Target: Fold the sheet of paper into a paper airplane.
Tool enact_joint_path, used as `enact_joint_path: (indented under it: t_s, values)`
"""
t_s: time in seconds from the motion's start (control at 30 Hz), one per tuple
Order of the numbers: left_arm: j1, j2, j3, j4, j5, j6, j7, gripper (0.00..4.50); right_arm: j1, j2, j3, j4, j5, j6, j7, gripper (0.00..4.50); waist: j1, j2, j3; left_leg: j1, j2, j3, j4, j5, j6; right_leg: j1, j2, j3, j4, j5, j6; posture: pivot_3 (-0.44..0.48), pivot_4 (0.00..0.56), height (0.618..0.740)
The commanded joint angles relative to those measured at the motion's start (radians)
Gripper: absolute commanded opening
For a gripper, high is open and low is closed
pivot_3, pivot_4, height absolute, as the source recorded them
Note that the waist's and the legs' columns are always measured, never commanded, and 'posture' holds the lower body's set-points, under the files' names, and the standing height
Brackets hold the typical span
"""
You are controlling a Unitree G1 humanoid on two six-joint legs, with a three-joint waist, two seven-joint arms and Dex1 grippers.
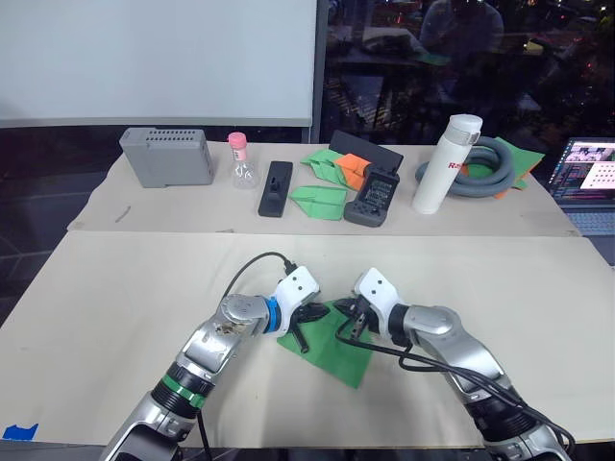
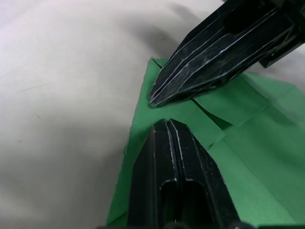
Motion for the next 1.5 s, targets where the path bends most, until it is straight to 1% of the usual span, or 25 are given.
enact_joint_path:
  t_s: [0.03,0.1,0.2,0.27,0.37,0.43,0.5,0.73,0.97,1.27,1.5]
  values:
    - [0.015,0.03,-0.034,0.051,0.05,-0.004,-0.007,0.03,0.034,-0.031,-0.065,-0.006,-0.009,0.027,-0.034,0.0,0.001,0.0,0.0,0.0,0.0,0.0,0.0,0.0,0.0,0.0,0.0,0.0,0.0,0.0,0.0,0.0,0.15,0.74]
    - [0.014,0.029,-0.032,0.057,0.049,-0.009,-0.009,0.03,0.042,-0.03,-0.081,-0.012,0.002,0.023,-0.038,0.0,0.002,0.0,0.0,0.001,0.0,0.0,0.0,0.0,0.0,0.002,0.0,0.0,-0.001,0.0,0.0,0.0,0.15,0.74]
    - [0.008,0.011,-0.02,0.065,0.029,-0.024,-0.027,0.03,0.051,-0.044,-0.141,-0.058,0.029,-0.003,-0.031,0.0,0.003,0.0,0.0,0.003,0.001,0.0,0.0,0.0,0.0,0.005,0.0,0.0,-0.002,0.0,0.0,0.0,0.15,0.74]
    - [0.006,-0.007,-0.007,0.066,0.001,-0.033,-0.051,0.03,0.08,-0.082,-0.188,-0.089,0.06,-0.01,0.002,0.0,0.008,0.0,0.0,0.003,0.0,0.0,0.0,0.0,0.0,0.005,0.0,0.0,-0.002,0.0,0.0,0.0,0.15,0.74]
    - [-0.001,-0.015,-0.007,0.075,0.0,-0.042,-0.067,0.03,0.139,-0.163,-0.229,-0.108,0.085,-0.026,0.071,0.0,0.012,0.0,0.0,0.002,0.0,0.0,0.001,-0.001,0.002,0.005,0.0,-0.001,-0.003,0.0,0.0,0.0,0.15,0.74]
    - [-0.005,-0.021,-0.003,0.084,0.002,-0.049,-0.069,0.03,0.164,-0.199,-0.236,-0.105,0.093,-0.041,0.104,0.0,0.01,0.0,0.0,0.002,0.0,0.0,0.001,-0.002,0.003,0.006,0.0,-0.001,-0.005,0.0,0.0,0.0,0.15,0.74]
    - [-0.01,-0.026,0.002,0.093,0.005,-0.055,-0.07,0.03,0.175,-0.228,-0.207,-0.077,0.058,-0.097,0.127,0.0,0.01,0.0,0.0,0.002,0.0,0.0,0.001,-0.002,0.004,0.007,0.0,-0.001,-0.005,0.0,0.0,0.0,0.15,0.74]
    - [-0.019,-0.035,-0.011,0.112,0.015,-0.07,-0.084,0.03,0.167,-0.22,-0.133,-0.045,0.034,-0.183,0.174,0.0,0.009,0.0,0.0,0.006,0.001,0.0,0.001,-0.002,0.004,0.012,0.001,-0.001,-0.008,0.0,0.0,0.0,0.15,0.74]
    - [-0.008,-0.042,-0.015,0.11,0.022,-0.077,-0.079,0.03,0.132,-0.207,-0.086,-0.06,0.058,-0.163,0.222,0.0,0.01,0.0,0.0,0.006,0.001,0.0,0.001,-0.003,0.004,0.013,0.0,-0.001,-0.011,0.0,0.0,0.0,0.15,0.74]
    - [0.008,-0.045,-0.018,0.1,0.032,-0.079,-0.073,0.03,0.111,-0.165,-0.155,-0.055,0.184,-0.117,0.259,0.0,0.01,0.0,0.0,0.005,0.001,-0.001,0.001,-0.003,0.005,0.013,0.0,-0.001,-0.013,0.0,0.0,0.0,0.15,0.74]
    - [0.012,-0.048,-0.018,0.095,0.035,-0.077,-0.07,0.03,0.095,-0.144,-0.168,-0.068,0.234,-0.076,0.25,0.0,0.011,0.0,0.0,0.005,0.001,-0.001,0.0,-0.003,0.005,0.013,-0.001,-0.001,-0.013,0.0,0.0,0.0,0.15,0.74]
